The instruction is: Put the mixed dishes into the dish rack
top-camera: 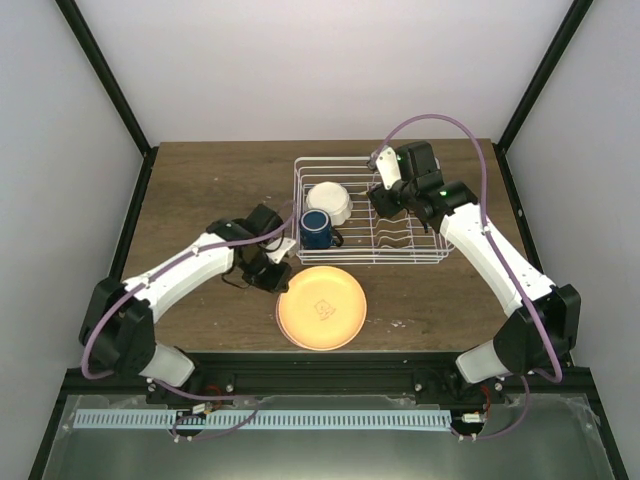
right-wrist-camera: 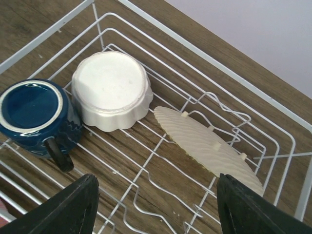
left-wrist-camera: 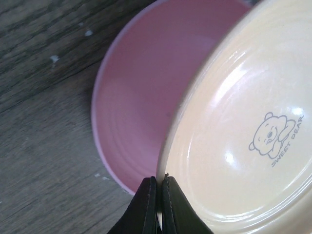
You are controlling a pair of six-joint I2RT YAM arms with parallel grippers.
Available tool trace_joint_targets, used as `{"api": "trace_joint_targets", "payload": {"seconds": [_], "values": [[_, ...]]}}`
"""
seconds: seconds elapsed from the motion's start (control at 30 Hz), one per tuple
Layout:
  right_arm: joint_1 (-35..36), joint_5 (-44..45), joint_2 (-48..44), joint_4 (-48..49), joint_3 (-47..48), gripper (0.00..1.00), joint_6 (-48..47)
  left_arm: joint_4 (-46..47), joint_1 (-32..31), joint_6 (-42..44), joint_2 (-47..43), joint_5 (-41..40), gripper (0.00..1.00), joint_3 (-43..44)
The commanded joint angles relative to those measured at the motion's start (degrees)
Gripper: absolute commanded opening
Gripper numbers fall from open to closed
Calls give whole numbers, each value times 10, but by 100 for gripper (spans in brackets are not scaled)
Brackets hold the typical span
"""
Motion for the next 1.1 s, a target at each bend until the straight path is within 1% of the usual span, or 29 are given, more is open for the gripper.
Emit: {"api": "trace_joint_targets", "payload": {"seconds": [0.0,0.07,0.13,0.17,0.27,0.33,0.4,0.53,0.6,0.73,0.9,1.07], "values": [[1,-56,-7,-12,17,71,24,22,-1,21,-50,79,0,10],[1,-87,-9,-21,23,76,45,40,0,18,-68,90,0,9],[-7,-131,-10,-30,35,80,76,51,0,13,-84,79,0,15],[-15,-163,-10,-33,41,83,96,53,0,9,-89,63,0,21],[-56,-287,-12,-36,55,89,156,61,9,-4,-106,-21,0,39],[-71,-343,-11,-39,61,91,174,59,24,-9,-110,-69,0,54],[-76,-373,-7,-54,67,93,174,59,42,-10,-109,-105,0,68],[-78,-428,13,-99,65,94,161,64,73,-4,-98,-133,0,95],[-77,-457,11,-93,43,93,165,67,75,2,-89,-143,0,111],[-74,-483,-4,-58,-10,93,181,76,76,3,-73,-137,0,124],[-57,-460,0,-37,-51,93,181,100,76,-9,-67,-114,0,126],[-35,-468,12,10,-76,92,194,115,76,-12,-60,-101,0,129]]}}
